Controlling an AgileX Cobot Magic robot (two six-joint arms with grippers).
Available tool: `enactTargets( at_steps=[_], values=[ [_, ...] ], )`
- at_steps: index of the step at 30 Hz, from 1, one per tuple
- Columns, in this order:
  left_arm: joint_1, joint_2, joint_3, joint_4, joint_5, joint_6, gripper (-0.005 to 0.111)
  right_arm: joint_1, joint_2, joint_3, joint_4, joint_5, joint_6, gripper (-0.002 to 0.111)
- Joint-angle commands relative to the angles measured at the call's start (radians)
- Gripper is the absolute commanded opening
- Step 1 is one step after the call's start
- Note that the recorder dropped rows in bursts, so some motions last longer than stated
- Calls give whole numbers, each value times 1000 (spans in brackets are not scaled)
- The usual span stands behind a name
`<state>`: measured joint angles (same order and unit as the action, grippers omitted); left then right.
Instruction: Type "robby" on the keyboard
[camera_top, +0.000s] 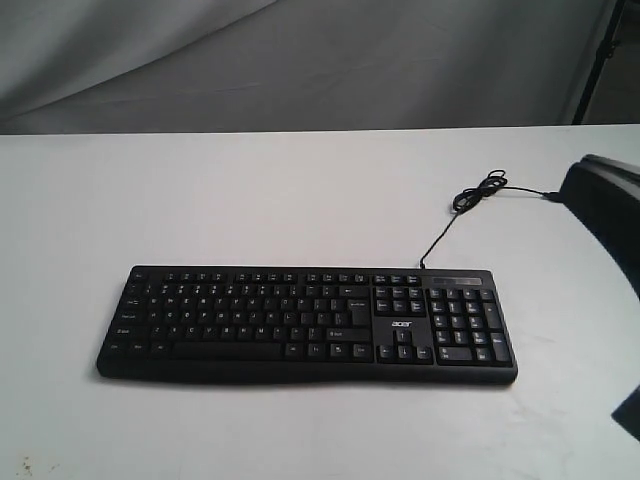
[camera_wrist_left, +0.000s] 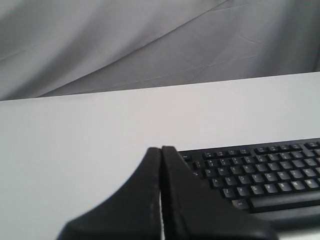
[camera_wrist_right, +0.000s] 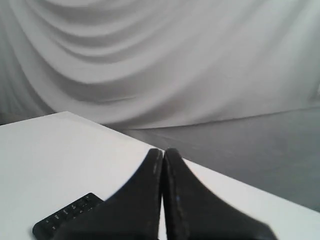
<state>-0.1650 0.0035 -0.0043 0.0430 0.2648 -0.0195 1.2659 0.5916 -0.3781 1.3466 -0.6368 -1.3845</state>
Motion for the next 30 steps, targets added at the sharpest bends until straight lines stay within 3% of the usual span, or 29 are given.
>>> enactTargets(
  at_steps=[1, 4, 10, 21, 30],
  values=[
    [-6, -3, 4, 5, -5, -3, 0, 2, -5, 8, 55, -13, 2, 0],
    [-6, -3, 4, 5, -5, -3, 0, 2, -5, 8, -6, -94, 2, 0],
    [-6, -3, 4, 5, -5, -3, 0, -10, -25, 8, 204, -283, 31, 0],
    [-6, -3, 4, 5, -5, -3, 0, -755, -255, 8, 140, 285, 56, 0],
    [-6, -3, 4, 5, -5, -3, 0, -1130, -342, 101, 12, 671, 66, 0]
  ],
)
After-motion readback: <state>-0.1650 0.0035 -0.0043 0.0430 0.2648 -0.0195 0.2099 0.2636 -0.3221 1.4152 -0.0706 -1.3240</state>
